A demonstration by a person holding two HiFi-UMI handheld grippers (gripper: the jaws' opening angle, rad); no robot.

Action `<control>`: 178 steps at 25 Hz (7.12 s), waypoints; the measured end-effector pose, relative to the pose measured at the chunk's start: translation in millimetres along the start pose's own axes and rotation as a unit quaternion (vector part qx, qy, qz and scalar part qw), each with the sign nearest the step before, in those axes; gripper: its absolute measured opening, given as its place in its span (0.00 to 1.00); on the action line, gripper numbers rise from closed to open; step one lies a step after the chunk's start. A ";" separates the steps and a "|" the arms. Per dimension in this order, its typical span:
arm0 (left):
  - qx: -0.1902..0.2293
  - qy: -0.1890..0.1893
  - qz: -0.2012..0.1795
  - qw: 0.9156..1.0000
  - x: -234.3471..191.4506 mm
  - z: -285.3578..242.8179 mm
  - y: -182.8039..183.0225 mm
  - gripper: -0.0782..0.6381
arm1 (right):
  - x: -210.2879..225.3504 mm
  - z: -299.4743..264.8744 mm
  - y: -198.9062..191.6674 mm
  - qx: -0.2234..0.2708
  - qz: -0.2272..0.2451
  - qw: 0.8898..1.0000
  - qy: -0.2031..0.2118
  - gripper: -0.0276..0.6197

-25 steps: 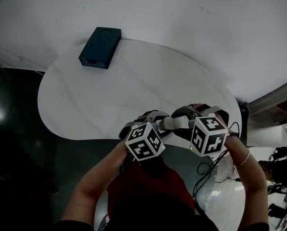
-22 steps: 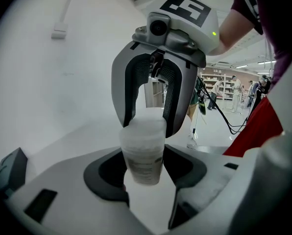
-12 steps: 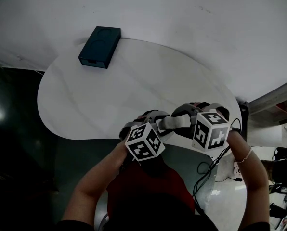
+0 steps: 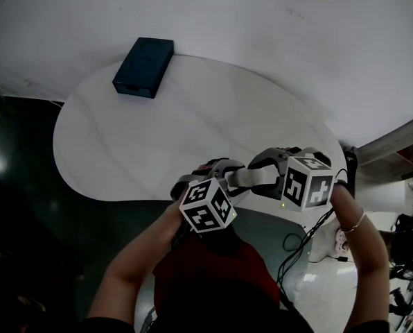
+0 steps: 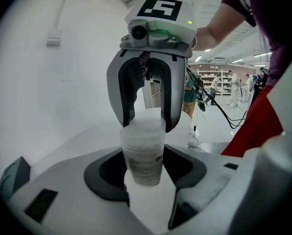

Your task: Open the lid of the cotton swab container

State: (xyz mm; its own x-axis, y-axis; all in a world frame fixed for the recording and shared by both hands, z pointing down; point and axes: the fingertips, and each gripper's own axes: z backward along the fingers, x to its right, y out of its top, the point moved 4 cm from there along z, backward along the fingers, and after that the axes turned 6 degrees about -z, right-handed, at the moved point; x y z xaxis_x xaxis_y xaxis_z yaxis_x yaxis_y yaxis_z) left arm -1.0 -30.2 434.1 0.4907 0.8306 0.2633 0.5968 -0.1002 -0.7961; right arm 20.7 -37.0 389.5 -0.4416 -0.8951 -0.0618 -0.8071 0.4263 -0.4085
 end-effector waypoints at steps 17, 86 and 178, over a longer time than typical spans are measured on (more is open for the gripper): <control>-0.001 -0.003 0.002 1.000 -7.2 2.0 2.2 0.44 | 5.3 1.8 1.1 -0.005 0.014 1.000 -0.016 0.35; 0.071 -0.005 0.118 0.990 -11.1 12.3 -13.4 0.40 | 46.2 46.3 12.7 0.110 -0.097 0.974 -0.175 0.25; 0.035 -0.126 0.097 0.987 -183.8 -133.3 -45.9 0.46 | 75.7 -29.2 -123.1 0.274 -0.499 0.816 -0.098 0.15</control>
State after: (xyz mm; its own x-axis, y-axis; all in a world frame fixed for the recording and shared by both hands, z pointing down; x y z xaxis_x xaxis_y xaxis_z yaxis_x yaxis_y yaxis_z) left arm -34.0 -251.3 494.9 0.4128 0.9101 -0.0354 0.4577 -0.2408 -0.8559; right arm 75.2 -153.4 461.8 0.4444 -0.7869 0.4282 -0.4061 -0.6030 -0.6867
